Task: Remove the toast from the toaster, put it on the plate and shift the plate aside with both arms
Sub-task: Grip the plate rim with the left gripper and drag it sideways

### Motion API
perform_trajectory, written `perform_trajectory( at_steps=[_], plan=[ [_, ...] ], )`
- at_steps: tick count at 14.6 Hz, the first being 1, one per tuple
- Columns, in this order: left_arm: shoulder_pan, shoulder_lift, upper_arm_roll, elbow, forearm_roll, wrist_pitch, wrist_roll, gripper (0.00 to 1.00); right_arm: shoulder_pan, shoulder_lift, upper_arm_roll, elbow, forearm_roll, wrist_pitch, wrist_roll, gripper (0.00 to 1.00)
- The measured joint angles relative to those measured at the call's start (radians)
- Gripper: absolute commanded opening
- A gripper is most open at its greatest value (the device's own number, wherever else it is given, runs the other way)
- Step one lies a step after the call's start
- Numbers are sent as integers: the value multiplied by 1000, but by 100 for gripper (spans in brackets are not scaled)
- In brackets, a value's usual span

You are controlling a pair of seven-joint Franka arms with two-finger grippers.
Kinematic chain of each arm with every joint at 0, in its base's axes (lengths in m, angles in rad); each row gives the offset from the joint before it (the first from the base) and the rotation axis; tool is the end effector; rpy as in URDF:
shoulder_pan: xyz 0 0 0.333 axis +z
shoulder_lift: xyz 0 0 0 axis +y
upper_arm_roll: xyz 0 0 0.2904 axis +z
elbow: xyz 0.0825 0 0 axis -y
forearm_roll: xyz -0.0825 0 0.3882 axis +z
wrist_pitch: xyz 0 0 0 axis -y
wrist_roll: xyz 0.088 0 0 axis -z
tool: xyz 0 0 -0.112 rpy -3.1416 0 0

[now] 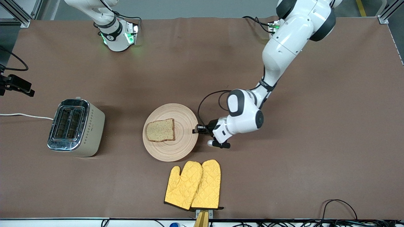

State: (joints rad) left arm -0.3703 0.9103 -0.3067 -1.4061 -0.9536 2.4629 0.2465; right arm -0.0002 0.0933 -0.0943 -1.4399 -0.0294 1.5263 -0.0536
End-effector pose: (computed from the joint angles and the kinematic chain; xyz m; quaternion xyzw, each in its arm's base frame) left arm 0.5946 -0.4242 0.1681 0.9060 -0.0199 -0.0317 0.4216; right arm 0.5785 -0.0557 0.5992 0.9996 -0.0209 -0.0046 0.0188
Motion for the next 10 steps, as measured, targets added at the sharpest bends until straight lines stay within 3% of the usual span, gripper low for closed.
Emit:
perform_trajectory(
  at_steps=[5, 10],
  plan=[
    [344, -97, -45, -133, 11, -341, 239, 0, 4, -11, 1, -22, 0, -1, 0, 100],
    [610, -110, -49, -149, 153, -580, 333, 0, 32, -25, 2, -29, 0, 2, 1, 100]
  ],
)
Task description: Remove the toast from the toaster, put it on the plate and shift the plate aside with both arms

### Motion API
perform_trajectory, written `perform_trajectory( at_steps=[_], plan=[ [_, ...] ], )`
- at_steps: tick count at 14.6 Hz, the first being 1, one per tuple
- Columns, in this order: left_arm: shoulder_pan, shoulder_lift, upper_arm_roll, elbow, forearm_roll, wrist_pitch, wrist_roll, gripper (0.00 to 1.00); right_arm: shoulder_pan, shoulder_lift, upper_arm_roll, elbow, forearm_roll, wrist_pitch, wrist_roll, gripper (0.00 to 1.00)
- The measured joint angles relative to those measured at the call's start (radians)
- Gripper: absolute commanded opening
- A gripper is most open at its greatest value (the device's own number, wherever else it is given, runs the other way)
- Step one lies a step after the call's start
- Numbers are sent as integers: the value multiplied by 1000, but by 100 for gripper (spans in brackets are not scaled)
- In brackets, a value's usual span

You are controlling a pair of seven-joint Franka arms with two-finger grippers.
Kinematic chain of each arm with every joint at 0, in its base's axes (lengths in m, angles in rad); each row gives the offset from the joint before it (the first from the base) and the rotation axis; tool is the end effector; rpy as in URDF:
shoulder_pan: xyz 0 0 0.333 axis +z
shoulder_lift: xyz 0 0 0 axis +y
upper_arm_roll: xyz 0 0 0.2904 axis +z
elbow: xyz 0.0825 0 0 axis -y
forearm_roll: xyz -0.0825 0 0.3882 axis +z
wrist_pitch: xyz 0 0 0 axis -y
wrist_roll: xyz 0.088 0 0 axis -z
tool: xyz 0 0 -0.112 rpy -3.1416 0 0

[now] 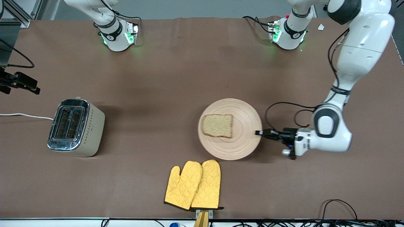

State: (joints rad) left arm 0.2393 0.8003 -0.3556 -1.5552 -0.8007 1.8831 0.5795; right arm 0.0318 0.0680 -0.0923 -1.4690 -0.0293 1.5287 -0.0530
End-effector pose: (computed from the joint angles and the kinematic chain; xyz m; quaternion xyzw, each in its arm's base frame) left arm 0.6479 -0.1079 0.1781 0.8622 -0.0848 -0.0909 0.4912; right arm 0.5731 -0.0363 0.6002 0.9998 -0.0042 -0.0050 0.0175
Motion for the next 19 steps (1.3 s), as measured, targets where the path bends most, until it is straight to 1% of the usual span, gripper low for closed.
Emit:
perform_trajectory(
  at_steps=[4, 7, 11, 15, 16, 17, 18, 19],
  plan=[
    [224, 0, -3, -2, 93, -86, 90, 0, 3, -4, -1, -4, 0, 1, 0, 100],
    [335, 6, -3, 0, 137, -100, 135, 0, 3, -5, -2, -8, 0, 0, 0, 100],
    [415, 59, -1, 18, 173, -100, 148, 0, 3, -5, -2, -9, 0, 0, 0, 100],
    [434, 101, 1, 28, 173, -100, 165, 1, 4, -5, 0, -9, 0, 1, 0, 100],
    [438, 104, 1, 30, 173, -100, 172, 5, 6, -5, 0, -9, 0, 1, 0, 100],
    [441, 106, 1, 31, 173, -100, 179, 13, 7, -5, 1, -9, 0, 1, 0, 100],
    [445, 107, 2, 32, 173, -100, 185, 16, 7, -5, 1, -9, 0, 1, 0, 100],
    [449, 107, 4, 33, 173, -101, 189, 33, 7, -5, 1, -9, 0, 1, 0, 100]
  ],
)
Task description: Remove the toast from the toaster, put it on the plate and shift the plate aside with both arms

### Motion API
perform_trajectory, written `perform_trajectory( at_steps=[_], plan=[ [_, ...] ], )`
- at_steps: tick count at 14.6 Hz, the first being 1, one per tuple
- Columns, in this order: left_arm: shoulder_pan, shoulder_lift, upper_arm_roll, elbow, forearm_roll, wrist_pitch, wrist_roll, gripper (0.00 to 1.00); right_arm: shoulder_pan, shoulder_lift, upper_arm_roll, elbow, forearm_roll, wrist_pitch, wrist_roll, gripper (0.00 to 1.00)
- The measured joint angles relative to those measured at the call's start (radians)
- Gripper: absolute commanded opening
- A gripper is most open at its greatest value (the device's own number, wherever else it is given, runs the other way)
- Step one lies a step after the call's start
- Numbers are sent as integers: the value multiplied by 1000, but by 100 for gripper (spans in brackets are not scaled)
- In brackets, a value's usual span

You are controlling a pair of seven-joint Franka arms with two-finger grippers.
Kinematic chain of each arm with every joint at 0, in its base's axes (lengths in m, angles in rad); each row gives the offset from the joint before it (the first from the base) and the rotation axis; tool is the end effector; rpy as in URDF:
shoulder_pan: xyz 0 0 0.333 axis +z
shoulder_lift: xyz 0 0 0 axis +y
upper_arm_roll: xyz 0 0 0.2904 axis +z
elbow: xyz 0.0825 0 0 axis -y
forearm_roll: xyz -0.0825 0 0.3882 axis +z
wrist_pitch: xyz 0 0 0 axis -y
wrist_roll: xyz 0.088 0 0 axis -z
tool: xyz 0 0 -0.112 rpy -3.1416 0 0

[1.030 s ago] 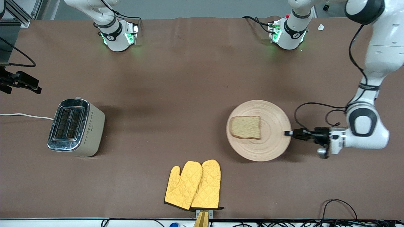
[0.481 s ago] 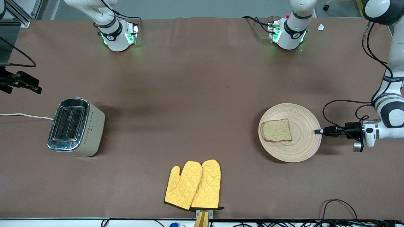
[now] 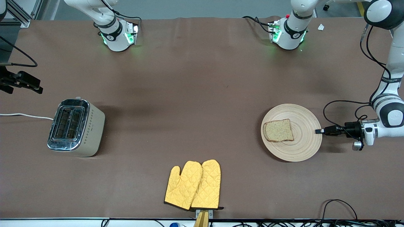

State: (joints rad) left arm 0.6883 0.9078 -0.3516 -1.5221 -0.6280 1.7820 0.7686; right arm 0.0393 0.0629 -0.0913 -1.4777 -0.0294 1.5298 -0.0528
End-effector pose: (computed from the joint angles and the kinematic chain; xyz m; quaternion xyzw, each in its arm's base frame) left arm 0.6052 0.1745 0.1180 0.8680 -0.0186 -0.0248 0.4956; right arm 0.5720 -0.0315 0.5991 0.9998 -0.0001 -0.0062 0.0173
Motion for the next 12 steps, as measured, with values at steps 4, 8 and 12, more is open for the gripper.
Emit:
perform_trajectory(
  at_steps=[4, 8, 12],
  plan=[
    [15, 0, 1, 8, 8, -6, 5, 100, 0, 0, 0, -2, 0, 0, 0, 100],
    [19, -5, -5, 78, 144, -31, 5, 100, 4, 0, 0, -2, 0, 0, 0, 100],
    [-13, -78, -65, 167, 374, -43, -103, 100, 4, 0, 0, -2, 0, 0, 0, 100]
  ],
)
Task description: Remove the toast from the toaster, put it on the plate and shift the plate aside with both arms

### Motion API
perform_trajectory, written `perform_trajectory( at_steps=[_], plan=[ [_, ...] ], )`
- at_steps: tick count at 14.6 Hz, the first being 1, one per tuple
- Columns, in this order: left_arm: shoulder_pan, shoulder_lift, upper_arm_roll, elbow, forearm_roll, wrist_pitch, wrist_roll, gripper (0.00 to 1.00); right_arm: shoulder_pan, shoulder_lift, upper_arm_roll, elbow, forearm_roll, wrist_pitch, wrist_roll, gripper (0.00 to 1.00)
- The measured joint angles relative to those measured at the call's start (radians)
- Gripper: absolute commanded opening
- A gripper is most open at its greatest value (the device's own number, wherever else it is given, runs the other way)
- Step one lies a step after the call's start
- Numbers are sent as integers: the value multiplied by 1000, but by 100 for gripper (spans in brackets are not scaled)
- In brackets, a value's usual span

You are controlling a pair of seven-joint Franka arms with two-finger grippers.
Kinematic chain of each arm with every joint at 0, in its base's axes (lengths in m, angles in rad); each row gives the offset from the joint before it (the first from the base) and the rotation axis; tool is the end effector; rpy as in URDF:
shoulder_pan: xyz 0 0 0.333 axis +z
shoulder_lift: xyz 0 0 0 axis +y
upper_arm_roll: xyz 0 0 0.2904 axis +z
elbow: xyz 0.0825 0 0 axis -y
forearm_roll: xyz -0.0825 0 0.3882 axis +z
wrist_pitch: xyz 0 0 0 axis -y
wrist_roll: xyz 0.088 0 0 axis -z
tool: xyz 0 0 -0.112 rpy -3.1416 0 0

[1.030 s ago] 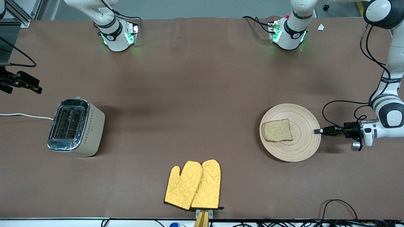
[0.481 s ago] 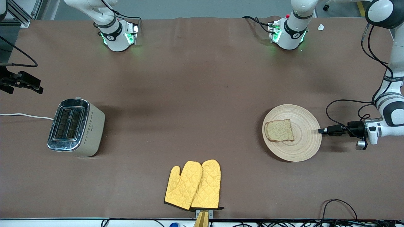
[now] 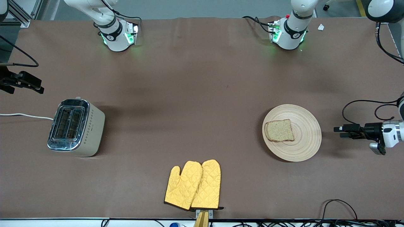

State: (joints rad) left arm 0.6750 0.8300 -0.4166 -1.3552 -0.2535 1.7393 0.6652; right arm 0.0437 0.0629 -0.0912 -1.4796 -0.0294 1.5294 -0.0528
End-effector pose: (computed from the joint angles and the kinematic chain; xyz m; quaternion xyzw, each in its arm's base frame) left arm 0.6476 0.1964 0.2182 0.9360 -0.1167 -0.0431 0.3293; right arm 0.5720 -0.0290 0.5982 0.9998 0.0022 -0.0073 0.0172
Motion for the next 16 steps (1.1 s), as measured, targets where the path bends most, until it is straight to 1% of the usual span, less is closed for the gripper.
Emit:
perform_trajectory(
  at_steps=[2, 3, 5, 8, 11, 14, 16],
  plan=[
    [-52, -77, -50, 25, 91, -2, -86, 100, 0, 0, 0, 0, 0, 0, 0, 100],
    [-90, -121, -64, 36, 139, -2, -113, 100, 0, 0, 0, 0, 0, 0, 0, 100],
    [-180, -210, -69, 50, 216, -4, -154, 100, 0, 0, 0, 0, 0, 0, 0, 100],
    [-267, -325, -68, 52, 288, -7, -266, 100, 0, 0, 0, 0, 0, 0, 0, 100],
    [-307, -409, -67, 54, 313, -17, -400, 100, 0, 0, 0, -1, 0, 0, 0, 100],
    [-310, -502, -67, 58, 314, -49, -566, 100, 0, 0, 0, -1, 0, 0, 0, 100],
    [-305, -570, -67, 59, 314, -95, -646, 100, 0, 0, 0, -1, 0, 0, 0, 100]
  ],
)
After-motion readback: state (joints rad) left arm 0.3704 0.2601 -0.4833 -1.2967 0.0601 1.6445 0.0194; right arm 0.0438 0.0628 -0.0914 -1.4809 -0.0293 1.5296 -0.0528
